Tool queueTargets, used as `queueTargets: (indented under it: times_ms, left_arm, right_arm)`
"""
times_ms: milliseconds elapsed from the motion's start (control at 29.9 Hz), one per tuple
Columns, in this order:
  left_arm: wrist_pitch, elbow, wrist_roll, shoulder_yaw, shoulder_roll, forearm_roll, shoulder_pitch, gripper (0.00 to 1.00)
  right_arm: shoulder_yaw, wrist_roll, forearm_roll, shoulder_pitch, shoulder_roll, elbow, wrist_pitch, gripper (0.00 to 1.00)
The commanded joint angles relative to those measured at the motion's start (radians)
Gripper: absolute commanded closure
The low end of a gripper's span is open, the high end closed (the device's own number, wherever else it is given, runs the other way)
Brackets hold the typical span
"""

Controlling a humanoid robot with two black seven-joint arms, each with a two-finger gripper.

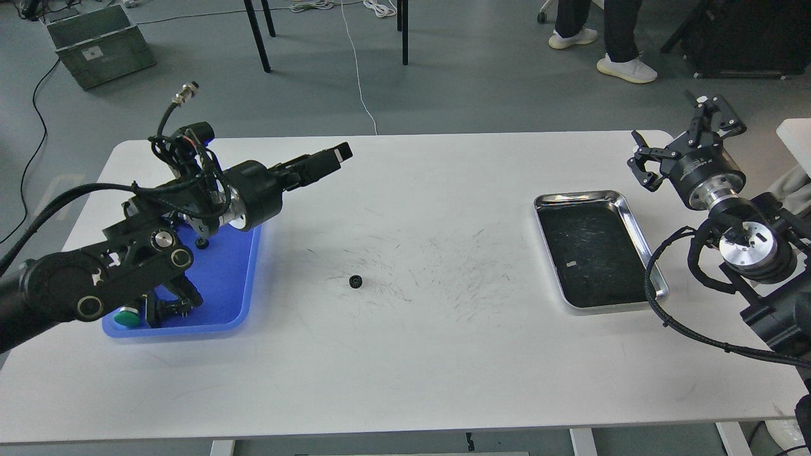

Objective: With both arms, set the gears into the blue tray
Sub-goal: 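Reach the left gripper to the black part and grasp it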

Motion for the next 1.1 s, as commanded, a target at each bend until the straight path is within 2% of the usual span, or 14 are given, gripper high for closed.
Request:
queueTargets:
  times_ms: [0, 301, 401, 736, 970, 1037, 1070]
  left_arm:
    - [0.028, -0.016, 0.015, 0.031, -0.009, 0.191, 0.046, 0.02]
    - [0.123, 0.033, 0.017, 0.054, -0.058, 0.723, 0.167, 0.03]
    - [0.157, 0.079, 0.017, 0.054, -0.104, 0.795, 0.193, 0.04]
    - [0.171, 0.203, 0.020, 0.056, -0.212, 0.857, 0.205, 0.07]
    - [0.189, 0.259, 0.020, 0.060, -0.227, 0.880, 0.233, 0.25]
    - [0.191, 0.272, 0.018, 0.059, -0.227, 0.880, 0.242, 0.28]
    - [0.194, 0.277, 0.018, 0.059, -0.227, 0.880, 0.244, 0.32]
  right_arm:
    - [0.000, 0.000, 0.000, -0.006, 0.001, -0.003, 0.001, 0.08]
    - [-0.005, 0.001, -0.001, -0.015, 0.011, -0.039, 0.000, 0.08]
    - [-0.008, 0.001, -0.001, -0.013, 0.012, -0.039, 0.000, 0.08]
    - [-0.009, 0.003, -0.003, -0.013, 0.012, -0.040, -0.002, 0.08]
    - [-0.008, 0.005, -0.003, -0.013, 0.014, -0.040, -0.006, 0.08]
    - [-0.008, 0.005, -0.003, -0.013, 0.014, -0.040, -0.005, 0.08]
    - [-0.008, 0.005, -0.003, -0.013, 0.014, -0.040, -0.005, 0.08]
